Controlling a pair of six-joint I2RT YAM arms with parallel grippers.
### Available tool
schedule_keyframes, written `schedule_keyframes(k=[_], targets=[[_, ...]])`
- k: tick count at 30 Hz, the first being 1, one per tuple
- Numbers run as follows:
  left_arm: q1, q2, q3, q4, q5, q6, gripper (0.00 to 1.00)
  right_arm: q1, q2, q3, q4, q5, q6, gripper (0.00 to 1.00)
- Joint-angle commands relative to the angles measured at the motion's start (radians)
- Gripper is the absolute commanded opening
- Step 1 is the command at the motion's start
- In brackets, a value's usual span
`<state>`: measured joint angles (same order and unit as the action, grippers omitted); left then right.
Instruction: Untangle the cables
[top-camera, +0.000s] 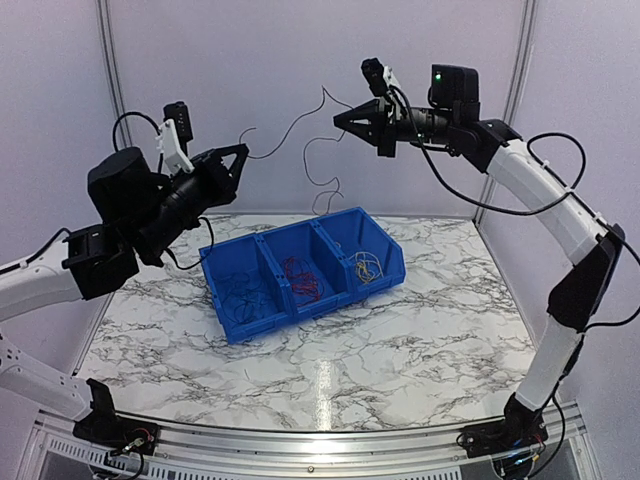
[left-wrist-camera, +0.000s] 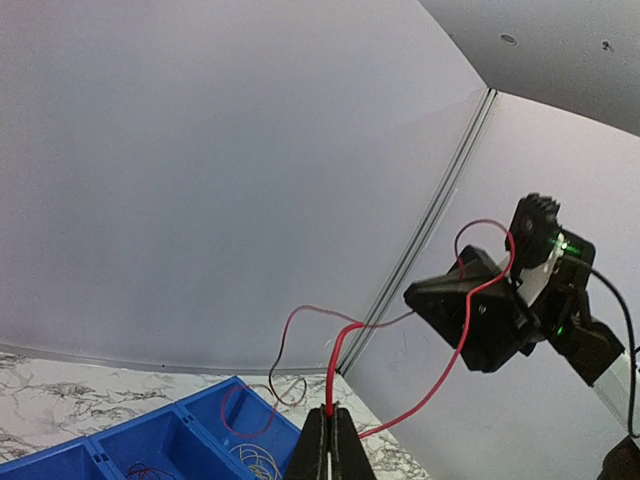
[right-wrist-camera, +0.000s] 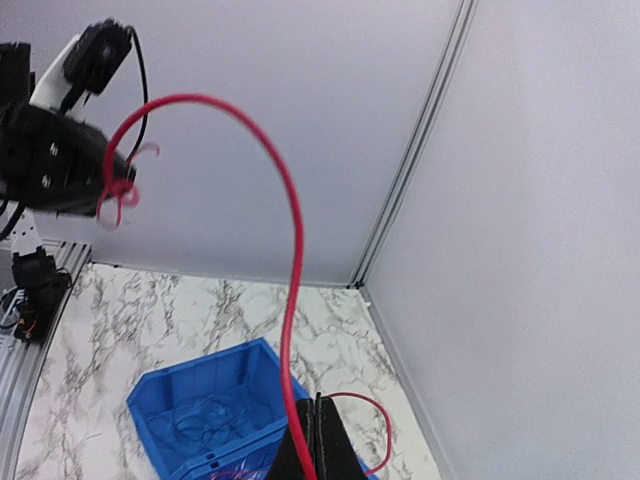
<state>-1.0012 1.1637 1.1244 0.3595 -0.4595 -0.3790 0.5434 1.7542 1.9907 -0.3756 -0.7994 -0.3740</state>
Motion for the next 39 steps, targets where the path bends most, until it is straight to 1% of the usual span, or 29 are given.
schedule_keyframes(k=[1,8,12,16,19,20,21,22,24,25,26,28,29,30,32,35,37,39], targets=[[0.006,0.066,0.045,-0.02,-0.028,0.047,0.0,0.006,0.102,0.115,-0.019,0.071,-0.006,0.0],[0.037,0.122,0.02,-0.008,-0.079,0.048,0.0,0.007,0.23,0.12,0.061,0.027,0.056,0.0],[0.073,0.144,-0.034,0.008,-0.071,0.005,0.0,0.007,0.283,0.007,0.132,0.008,0.086,0.0],[0.109,0.19,-0.062,0.009,-0.034,-0.032,0.0,0.003,0.312,-0.129,0.196,0.033,0.075,0.0],[0.142,0.25,-0.062,0.009,-0.007,-0.047,0.0,0.003,0.33,-0.178,0.185,0.041,0.043,0.0],[0.151,0.272,-0.059,0.009,-0.005,-0.05,0.0,0.003,0.336,-0.176,0.157,0.038,0.027,0.06],[0.16,0.294,-0.052,0.007,-0.001,-0.05,0.0,0.002,0.341,-0.17,0.12,0.036,0.013,0.19],[0.169,0.316,-0.049,0.006,0.002,-0.053,0.0,0.001,0.337,-0.167,0.075,0.037,0.0,0.26],[0.179,0.346,-0.044,0.003,-0.003,-0.057,0.0,-0.002,0.301,-0.186,-0.009,0.044,-0.047,0.38],[0.184,0.36,-0.04,-0.002,-0.006,-0.06,0.0,-0.008,0.269,-0.221,-0.036,0.052,-0.065,0.42],[0.193,0.373,-0.035,-0.013,-0.005,-0.066,0.0,-0.016,0.222,-0.294,-0.042,0.061,-0.078,0.45],[0.204,0.406,-0.023,-0.029,0.008,-0.071,0.0,-0.034,0.108,-0.445,-0.006,0.07,-0.089,0.53],[0.207,0.423,-0.016,-0.033,0.018,-0.072,0.0,-0.041,0.047,-0.514,0.012,0.074,-0.092,0.56],[0.21,0.444,-0.009,-0.034,0.032,-0.072,0.0,-0.048,-0.027,-0.582,0.022,0.082,-0.099,0.57],[0.213,0.49,0.015,-0.036,0.064,-0.073,0.0,-0.061,-0.126,-0.684,0.032,0.099,-0.109,0.58],[0.213,0.575,0.069,-0.039,0.112,-0.071,0.0,-0.077,-0.245,-0.784,0.026,0.114,-0.113,0.58],[0.213,0.635,0.111,-0.045,0.14,-0.072,0.0,-0.085,-0.312,-0.855,0.055,0.122,-0.088,0.58],[0.213,0.691,0.159,-0.058,0.185,-0.072,0.01,-0.09,-0.367,-0.927,0.078,0.137,-0.113,0.59]])
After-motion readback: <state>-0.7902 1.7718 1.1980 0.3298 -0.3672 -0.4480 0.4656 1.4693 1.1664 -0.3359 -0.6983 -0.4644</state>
